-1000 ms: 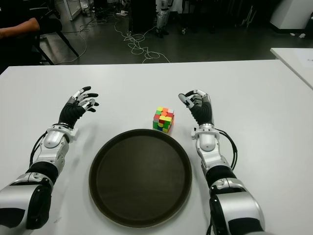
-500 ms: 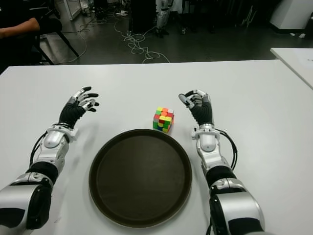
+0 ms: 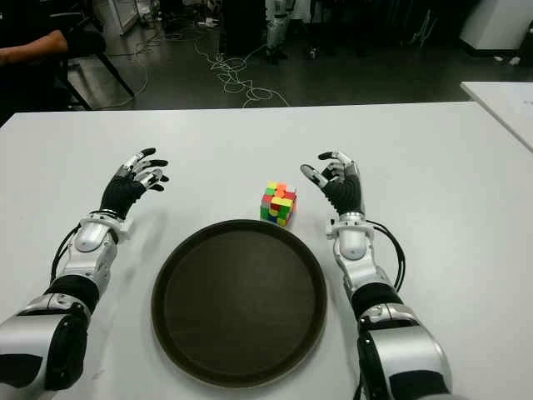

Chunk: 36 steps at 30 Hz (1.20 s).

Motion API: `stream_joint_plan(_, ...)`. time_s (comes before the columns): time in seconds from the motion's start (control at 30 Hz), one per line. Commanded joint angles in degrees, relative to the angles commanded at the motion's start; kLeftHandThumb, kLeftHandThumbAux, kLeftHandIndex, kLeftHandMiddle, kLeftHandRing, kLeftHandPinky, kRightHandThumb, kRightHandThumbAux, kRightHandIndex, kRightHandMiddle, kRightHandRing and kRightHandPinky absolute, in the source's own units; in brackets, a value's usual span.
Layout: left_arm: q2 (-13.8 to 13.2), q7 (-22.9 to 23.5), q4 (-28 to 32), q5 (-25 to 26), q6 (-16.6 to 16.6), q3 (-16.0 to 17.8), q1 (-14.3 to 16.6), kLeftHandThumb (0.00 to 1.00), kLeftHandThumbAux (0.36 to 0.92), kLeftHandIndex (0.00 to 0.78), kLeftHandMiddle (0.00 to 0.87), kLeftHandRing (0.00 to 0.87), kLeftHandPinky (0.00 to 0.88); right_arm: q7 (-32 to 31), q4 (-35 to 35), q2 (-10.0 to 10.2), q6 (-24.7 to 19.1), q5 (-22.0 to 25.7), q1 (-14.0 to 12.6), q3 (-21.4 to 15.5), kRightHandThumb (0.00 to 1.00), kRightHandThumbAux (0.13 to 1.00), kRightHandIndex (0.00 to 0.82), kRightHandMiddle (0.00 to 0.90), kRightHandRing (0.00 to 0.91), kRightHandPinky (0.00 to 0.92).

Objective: Pick up the Rubik's Cube and put it in the plate

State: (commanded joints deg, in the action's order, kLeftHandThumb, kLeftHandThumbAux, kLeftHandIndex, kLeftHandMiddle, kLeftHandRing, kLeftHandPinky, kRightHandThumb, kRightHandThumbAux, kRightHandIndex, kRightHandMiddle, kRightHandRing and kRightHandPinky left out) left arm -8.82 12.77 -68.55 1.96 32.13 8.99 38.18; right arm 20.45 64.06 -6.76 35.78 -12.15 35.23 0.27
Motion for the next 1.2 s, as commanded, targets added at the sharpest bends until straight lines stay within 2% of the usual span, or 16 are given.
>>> stream_joint_plan(0.07,-0.03,-0.05,0.06,-0.01,-0.05,0.0,-0.04,0.455,0.643,0.145,0.278,0.367,0.421,0.25,-0.01,-0.01,-0.11,-0.31,0.0,0.19,0.004,0.492,0.23,0.317,0.378,0.41)
stream_joint_plan(0.23,-0.17,-0.09,0.02,-0.09,-0.18,-0.02,-0.02,0.472,0.642,0.145,0.275,0.374,0.427,-0.34,-0.45,0.09,-0.71,-0.59,-0.22,0.5,0.016,0.526,0.144,0.227,0.278,0.315)
stream_joint_plan(0.3,-0.24,-0.08,-0.04,-0.12,-0.19,-0.03,0.0,0.477,0.639,0.147,0.276,0.37,0.424,-0.58,-0.45,0.04,-0.9,-0.68,-0.21,0.63,0.016,0.515,0.109,0.181,0.218,0.233)
stream_joint_plan(0.5,-0.38,-0.28,-0.22,-0.34,0.19,-0.11,-0.07,0.465,0.642,0.151,0.278,0.37,0.424,-1.19,-0.5,-0.67,0.06,-2.02,-0.41,1.92,0.005,0.482,0.051,0.102,0.127,0.145)
stream_joint_plan(0.87,-0.54,-0.23,-0.21,-0.38,0.24,-0.13,-0.07,0.447,0.647,0.145,0.279,0.363,0.422,-3.56,-0.32,-1.02,1.15,-1.93,-0.49,2.43,0.009,0.434,0.012,0.053,0.065,0.087)
stream_joint_plan(1.2,-0.61,-0.26,-0.28,-0.49,0.2,-0.23,-0.05,0.47,0.647,0.148,0.274,0.375,0.415,-4.7,-0.24,-1.36,1.22,-2.44,-0.52,2.72,0.019,0.442,0.008,0.05,0.053,0.075)
